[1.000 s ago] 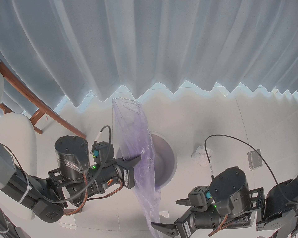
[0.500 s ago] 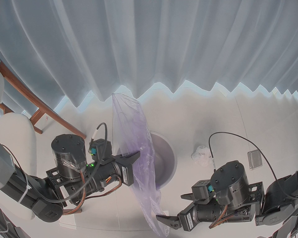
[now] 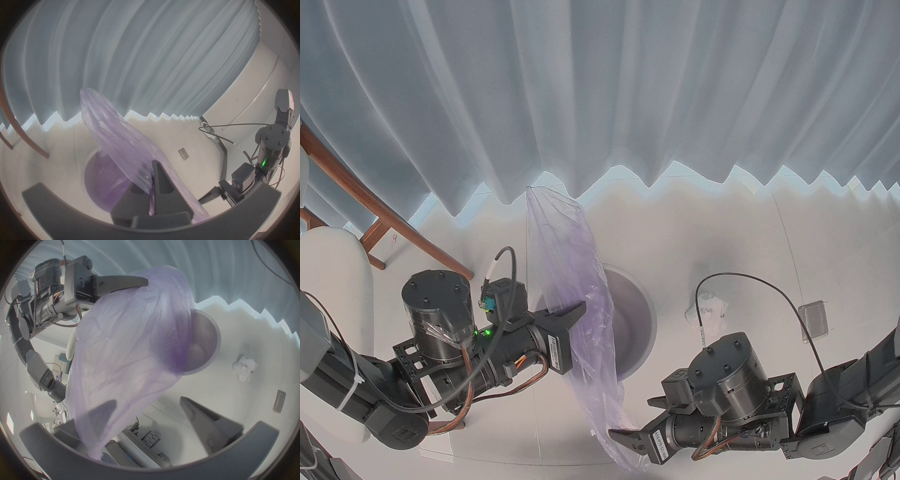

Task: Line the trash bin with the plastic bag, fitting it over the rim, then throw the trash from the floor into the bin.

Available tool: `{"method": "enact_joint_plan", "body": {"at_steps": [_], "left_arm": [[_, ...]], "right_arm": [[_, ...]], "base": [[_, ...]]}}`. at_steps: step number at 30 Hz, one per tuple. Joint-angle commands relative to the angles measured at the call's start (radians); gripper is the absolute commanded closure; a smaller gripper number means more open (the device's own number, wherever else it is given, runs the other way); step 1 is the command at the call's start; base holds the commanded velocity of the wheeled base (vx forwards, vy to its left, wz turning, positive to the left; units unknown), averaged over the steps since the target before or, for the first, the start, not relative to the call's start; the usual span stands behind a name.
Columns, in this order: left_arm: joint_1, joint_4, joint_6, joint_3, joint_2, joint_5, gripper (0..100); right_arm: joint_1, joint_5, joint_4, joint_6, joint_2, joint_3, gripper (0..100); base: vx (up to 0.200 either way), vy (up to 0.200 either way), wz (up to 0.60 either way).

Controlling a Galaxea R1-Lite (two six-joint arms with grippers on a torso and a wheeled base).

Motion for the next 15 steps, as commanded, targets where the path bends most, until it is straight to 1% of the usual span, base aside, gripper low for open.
{"method": "enact_joint_plan", "body": {"at_steps": [1, 3, 4, 6, 7, 8, 10, 11, 12, 14, 15], "left_arm": [[-0.004, -0.028, 0.015, 0.001, 0.005, -0.004, 100], [-0.012, -0.062, 0.024, 0.007, 0.006, -0.010, 100], [-0.021, -0.096, 0.021, 0.008, 0.008, -0.016, 100], [-0.023, -0.117, 0.018, 0.010, 0.023, -0.016, 100], [-0.023, -0.119, 0.018, 0.010, 0.026, -0.016, 100], [-0.021, -0.120, 0.018, 0.010, 0.041, -0.014, 100], [-0.020, -0.119, 0.018, 0.010, 0.048, -0.014, 100], [-0.021, -0.119, 0.017, 0.012, 0.049, -0.014, 100], [-0.021, -0.119, 0.015, 0.012, 0.052, -0.014, 100], [-0.021, -0.119, 0.015, 0.012, 0.052, -0.014, 100], [-0.021, -0.120, 0.018, 0.015, 0.072, -0.008, 100]], "right_arm": [[0.002, 0.000, -0.002, 0.021, -0.007, -0.009, 100], [0.000, 0.000, -0.005, 0.064, -0.036, -0.012, 100], [0.000, 0.000, 0.001, 0.139, -0.084, -0.013, 100], [-0.008, 0.004, 0.012, 0.230, -0.139, -0.013, 100], [-0.011, 0.005, 0.012, 0.242, -0.147, -0.013, 100], [-0.043, 0.005, 0.021, 0.296, -0.180, -0.009, 100], [-0.101, 0.005, 0.046, 0.343, -0.200, 0.002, 100], [-0.110, 0.005, 0.052, 0.351, -0.202, 0.005, 100], [-0.140, 0.007, 0.066, 0.368, -0.206, 0.007, 100], [-0.140, 0.007, 0.066, 0.368, -0.206, 0.007, 100], [-0.221, 0.034, 0.073, 0.420, -0.222, 0.014, 100]], "base": [[0.000, 0.000, 0.00], [0.000, 0.000, 0.00], [0.000, 0.000, 0.00], [0.000, 0.000, 0.00], [0.000, 0.000, 0.00], [0.000, 0.000, 0.00], [0.000, 0.000, 0.00], [0.000, 0.000, 0.00], [0.000, 0.000, 0.00], [0.000, 0.000, 0.00], [0.000, 0.000, 0.00]]}}
